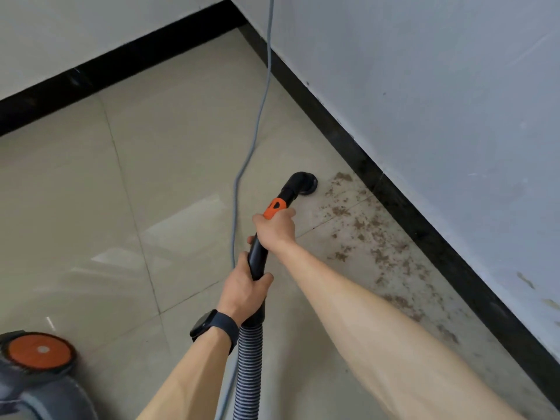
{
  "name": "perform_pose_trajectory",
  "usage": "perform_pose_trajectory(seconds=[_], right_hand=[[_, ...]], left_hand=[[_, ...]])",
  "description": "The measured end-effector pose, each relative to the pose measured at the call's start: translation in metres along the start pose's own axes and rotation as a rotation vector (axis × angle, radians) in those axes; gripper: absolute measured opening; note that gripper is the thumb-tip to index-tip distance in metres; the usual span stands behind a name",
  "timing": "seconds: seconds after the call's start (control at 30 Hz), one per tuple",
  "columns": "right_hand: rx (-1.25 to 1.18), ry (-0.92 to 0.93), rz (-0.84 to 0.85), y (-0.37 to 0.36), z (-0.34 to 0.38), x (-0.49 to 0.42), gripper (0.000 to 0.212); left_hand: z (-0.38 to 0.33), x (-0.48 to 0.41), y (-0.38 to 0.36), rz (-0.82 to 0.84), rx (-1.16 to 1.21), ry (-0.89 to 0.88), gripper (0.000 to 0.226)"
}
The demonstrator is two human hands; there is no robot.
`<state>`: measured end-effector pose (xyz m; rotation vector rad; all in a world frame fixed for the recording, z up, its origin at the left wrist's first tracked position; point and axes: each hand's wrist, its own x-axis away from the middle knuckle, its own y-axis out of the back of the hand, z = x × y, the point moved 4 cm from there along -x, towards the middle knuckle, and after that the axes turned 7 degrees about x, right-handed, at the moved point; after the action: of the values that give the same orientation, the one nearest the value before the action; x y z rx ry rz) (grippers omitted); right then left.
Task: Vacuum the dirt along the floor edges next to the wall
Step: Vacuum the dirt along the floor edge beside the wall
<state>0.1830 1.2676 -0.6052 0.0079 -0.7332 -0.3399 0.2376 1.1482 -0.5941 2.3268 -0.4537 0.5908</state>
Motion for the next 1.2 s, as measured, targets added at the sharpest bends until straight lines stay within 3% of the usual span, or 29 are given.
perform_pose_trajectory(seconds=[0.13,0.6,0.87,1.2], right_hand=[[0.044,0.011,0.014,-0.019,-0.007,0.019,0.028],[0.193,-0.008,-0.071,0.010,-0.002,0.011,0.028],[0.211,-0.001,-0.126,0.046,0.001,-0.005,0.031],[0.197,-0.004,-0.143,0.066,0.003,-0.018,0.033]], left_hand=[[0.014,0.018,0.008,-0.030,0.006,-0.001,0.050],[0.001,0.010,-0.027,0.004,0.213,0.056,0.024],[-0.021,-0.006,-0.056,0.097,0.251,0.020,0.031],[-0.034,-0.016,-0.072,0.095,0.216,0.004,0.029]])
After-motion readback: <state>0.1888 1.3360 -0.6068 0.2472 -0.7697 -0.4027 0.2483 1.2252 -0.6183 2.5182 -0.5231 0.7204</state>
